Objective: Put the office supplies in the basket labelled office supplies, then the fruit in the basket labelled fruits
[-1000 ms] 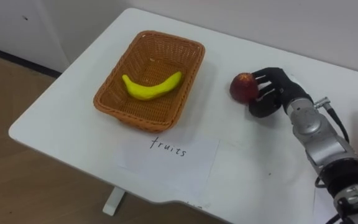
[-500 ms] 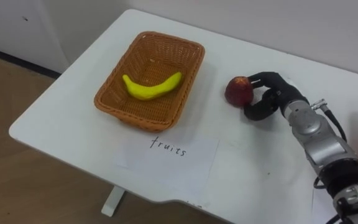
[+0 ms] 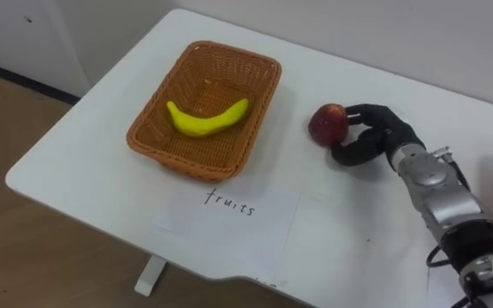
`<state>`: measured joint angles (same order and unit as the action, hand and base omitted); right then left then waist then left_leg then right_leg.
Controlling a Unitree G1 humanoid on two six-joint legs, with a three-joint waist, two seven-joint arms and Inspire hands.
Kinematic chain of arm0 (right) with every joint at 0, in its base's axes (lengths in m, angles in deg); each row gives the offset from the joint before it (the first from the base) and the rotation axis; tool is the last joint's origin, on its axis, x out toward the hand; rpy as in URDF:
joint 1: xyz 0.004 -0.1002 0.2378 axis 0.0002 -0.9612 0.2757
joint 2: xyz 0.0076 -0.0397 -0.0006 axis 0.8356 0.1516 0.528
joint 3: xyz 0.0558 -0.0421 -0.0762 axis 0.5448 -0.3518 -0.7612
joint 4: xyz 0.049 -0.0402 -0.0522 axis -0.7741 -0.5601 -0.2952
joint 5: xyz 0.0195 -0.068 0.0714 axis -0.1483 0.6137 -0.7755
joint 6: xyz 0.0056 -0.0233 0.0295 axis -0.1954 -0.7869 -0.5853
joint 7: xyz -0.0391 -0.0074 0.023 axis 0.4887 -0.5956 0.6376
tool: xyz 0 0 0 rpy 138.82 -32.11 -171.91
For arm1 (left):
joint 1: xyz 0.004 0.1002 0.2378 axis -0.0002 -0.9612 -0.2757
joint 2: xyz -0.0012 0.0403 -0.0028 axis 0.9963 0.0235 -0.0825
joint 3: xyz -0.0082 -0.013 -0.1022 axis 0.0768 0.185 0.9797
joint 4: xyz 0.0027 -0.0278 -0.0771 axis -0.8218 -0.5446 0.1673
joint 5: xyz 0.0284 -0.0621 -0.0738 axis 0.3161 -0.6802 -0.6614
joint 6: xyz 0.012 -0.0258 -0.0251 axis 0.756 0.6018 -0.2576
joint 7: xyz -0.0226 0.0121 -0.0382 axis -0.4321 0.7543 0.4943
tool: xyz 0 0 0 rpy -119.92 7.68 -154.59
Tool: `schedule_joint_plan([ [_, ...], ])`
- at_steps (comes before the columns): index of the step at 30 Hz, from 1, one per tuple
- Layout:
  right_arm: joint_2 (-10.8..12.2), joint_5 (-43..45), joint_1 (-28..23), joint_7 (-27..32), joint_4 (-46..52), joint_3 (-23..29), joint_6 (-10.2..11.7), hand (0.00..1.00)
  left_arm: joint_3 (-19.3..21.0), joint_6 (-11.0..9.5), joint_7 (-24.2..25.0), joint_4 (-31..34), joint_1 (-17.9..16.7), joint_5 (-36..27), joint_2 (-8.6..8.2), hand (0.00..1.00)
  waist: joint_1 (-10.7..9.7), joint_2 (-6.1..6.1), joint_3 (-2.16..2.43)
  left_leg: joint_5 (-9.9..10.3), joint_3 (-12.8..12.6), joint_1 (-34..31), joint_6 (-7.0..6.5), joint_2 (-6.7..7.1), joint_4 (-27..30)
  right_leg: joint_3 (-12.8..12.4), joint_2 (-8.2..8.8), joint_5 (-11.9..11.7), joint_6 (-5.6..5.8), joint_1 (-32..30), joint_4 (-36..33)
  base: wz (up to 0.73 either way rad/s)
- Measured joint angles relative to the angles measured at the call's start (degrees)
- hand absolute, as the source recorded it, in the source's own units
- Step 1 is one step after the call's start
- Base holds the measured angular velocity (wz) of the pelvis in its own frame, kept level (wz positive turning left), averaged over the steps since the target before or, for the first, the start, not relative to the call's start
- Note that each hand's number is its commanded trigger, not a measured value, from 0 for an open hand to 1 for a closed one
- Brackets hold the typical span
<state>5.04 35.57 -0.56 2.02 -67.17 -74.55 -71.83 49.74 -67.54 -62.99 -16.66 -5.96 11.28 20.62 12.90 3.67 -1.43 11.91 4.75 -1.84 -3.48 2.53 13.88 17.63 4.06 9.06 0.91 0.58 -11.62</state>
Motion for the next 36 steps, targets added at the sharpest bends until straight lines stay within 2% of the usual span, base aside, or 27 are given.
schedule_joint_plan([
  [1, 0.0, -0.7, 0.0, -0.1, 0.1, 0.3, 0.0, 1.0, 0.1, 0.0, 0.1, 0.0, 0.0, 0.0, 0.0, 0.0, 0.0, -0.2, -0.13, 0.0, 0.0, 0.0, 0.0, 0.0, -0.2, 0.1, 0.0, 0.0, 0.0, -0.1, 0.0, 0.0],
  [3, 0.0, -1.5, 0.0, -0.4, 0.1, 0.9, 0.0, 1.0, 0.2, 0.0, 0.6, 0.0, -0.1, 0.0, 0.0, 0.0, -0.1, -0.58, -0.03, 0.0, 0.0, -0.2, -0.01, -0.02, -0.2, 0.2, -0.02, 0.0, 0.0, -0.1, 0.0, 0.0],
  [6, -0.2, -5.3, 0.0, -0.4, 0.1, 1.3, -0.2, 1.0, 0.6, 0.0, 0.8, 0.7, -0.3, 0.0, -0.11, 0.0, -0.2, -1.34, 0.49, 0.0, -0.2, -0.4, 0.01, -0.06, -0.1, 0.3, 0.01, 0.0, 0.0, -0.3, 0.0, 0.0],
  [9, -0.1, -6.9, 0.0, -0.4, 0.1, 2.1, -0.3, 1.0, 1.3, 0.0, 0.6, 1.4, -0.6, 0.3, -0.29, 0.0, -0.5, -1.73, 0.73, 0.0, -0.5, -0.4, -0.02, -0.03, 0.0, 0.3, 0.15, 0.0, 0.01, -0.2, 0.0, 0.0],
  [13, -0.1, -6.9, 0.0, -0.4, 2.0, 2.3, -0.8, 1.0, 3.3, 0.0, 0.3, 1.1, -1.3, 0.5, -0.38, 0.0, -1.5, -1.69, 0.78, -0.1, -0.5, 0.8, -0.07, 0.14, -0.2, 0.5, 0.66, 0.2, 0.34, 0.7, 0.0, 0.01],
  [19, -0.1, -6.3, 0.0, -0.1, 8.2, 2.3, -0.8, 1.0, 3.4, 0.4, -0.6, 1.1, -2.0, 0.5, -0.48, 0.0, -1.6, -1.38, 0.86, -0.1, -0.9, 2.6, -0.08, 0.12, -0.4, 0.2, 0.69, 0.2, 0.36, 2.3, 0.0, -0.06],
  [21, 0.0, -6.4, 0.0, -0.1, 9.5, 2.3, -0.8, 1.0, 3.4, 0.4, -0.6, 1.1, -2.2, 0.5, -0.49, 0.0, -1.5, -0.88, 1.15, -0.1, -0.9, 2.9, -0.08, 0.1, -0.4, 0.3, 0.67, 0.2, 0.36, 2.5, -0.1, 0.02],
  [36, 0.2, -6.7, -0.1, 0.6, 15.2, 1.9, -0.8, 1.0, 3.3, 0.4, -0.6, 1.2, -3.8, 0.5, -0.5, 0.0, -0.1, -0.71, 1.1, -0.1, -0.6, 3.6, -0.1, -0.01, -0.8, 0.3, 0.07, 0.2, 0.25, 3.5, 0.0, 0.0],
])
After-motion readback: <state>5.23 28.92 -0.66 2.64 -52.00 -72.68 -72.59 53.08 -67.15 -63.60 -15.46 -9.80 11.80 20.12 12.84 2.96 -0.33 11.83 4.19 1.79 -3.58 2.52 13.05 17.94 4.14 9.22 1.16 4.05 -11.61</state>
